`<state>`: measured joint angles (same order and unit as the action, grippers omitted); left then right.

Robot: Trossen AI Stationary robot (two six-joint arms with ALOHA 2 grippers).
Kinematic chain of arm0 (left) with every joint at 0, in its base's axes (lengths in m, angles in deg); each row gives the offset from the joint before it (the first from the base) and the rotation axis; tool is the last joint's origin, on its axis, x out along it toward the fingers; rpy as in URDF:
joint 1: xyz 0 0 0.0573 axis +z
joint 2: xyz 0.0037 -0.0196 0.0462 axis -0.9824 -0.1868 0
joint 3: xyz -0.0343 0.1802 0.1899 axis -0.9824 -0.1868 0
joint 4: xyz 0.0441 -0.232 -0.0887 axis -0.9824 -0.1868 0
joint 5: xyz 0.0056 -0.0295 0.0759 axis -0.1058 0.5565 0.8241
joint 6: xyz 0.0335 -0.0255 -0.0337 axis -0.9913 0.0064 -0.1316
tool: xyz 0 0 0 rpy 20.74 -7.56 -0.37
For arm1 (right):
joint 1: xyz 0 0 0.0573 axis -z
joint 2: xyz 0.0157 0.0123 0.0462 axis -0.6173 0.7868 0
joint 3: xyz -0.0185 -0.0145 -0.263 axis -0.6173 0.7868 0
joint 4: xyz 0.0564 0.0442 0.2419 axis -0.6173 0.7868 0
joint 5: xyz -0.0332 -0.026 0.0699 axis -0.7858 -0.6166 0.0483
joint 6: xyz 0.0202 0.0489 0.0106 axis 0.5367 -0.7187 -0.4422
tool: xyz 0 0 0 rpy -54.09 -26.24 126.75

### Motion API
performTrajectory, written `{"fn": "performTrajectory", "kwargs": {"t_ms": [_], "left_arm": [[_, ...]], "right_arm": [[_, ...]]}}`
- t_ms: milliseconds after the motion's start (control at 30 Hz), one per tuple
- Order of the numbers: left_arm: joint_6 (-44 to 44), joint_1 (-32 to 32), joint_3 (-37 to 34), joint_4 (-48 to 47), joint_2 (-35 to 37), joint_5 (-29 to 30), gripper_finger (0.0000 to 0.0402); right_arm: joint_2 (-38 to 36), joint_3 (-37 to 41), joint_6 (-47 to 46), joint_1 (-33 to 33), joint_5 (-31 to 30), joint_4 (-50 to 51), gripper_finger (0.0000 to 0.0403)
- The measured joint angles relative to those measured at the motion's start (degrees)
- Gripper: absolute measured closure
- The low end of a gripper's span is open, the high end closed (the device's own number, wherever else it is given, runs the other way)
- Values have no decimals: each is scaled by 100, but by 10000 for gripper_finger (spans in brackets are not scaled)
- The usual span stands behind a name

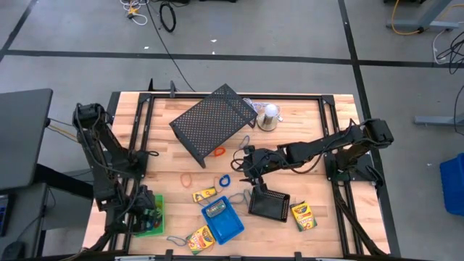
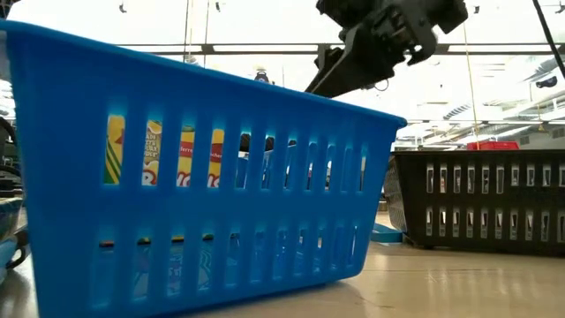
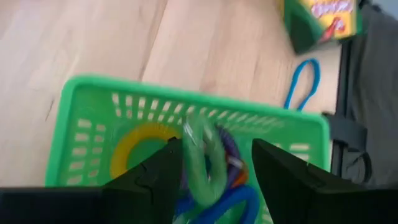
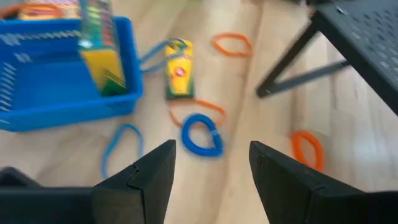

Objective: Pick & Place Office Desk Supplies
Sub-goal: Put the green spiral keychain into the green bin, then put the blue rubber band into the black bin

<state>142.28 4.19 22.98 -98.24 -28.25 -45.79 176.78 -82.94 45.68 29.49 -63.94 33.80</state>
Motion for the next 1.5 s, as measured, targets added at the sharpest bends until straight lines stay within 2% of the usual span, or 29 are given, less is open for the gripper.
{"fn": "performTrajectory", "kwargs": {"t_ms": [267, 500, 900, 1067, 1167, 1367, 1500], "left_arm": [[-466, 11, 6, 57, 219, 796, 201], [-1243, 65, 8, 65, 409, 1952, 200], [-3519, 776, 8, 494, 840, 3665, 200], [-4521, 1097, 8, 928, 867, 4001, 200], [-5059, 1276, 6, 1245, 878, 4138, 200], [-6155, 1612, 4, 1965, 899, 4125, 200], [-6466, 1759, 6, 2152, 900, 4067, 200]], "right_arm": [[77, 9, 224, 500, -18, 45, 188], [497, 15, 401, 933, -15, 403, 188], [970, 11, 828, 1654, 47, 807, 188], [1029, 10, 1029, 1889, 74, 821, 188], [1134, 9, 1102, 2041, 318, 835, 188], [1513, -217, 1262, 2184, 386, 936, 188], [1766, -525, 1414, 2180, 420, 1096, 188]]}}
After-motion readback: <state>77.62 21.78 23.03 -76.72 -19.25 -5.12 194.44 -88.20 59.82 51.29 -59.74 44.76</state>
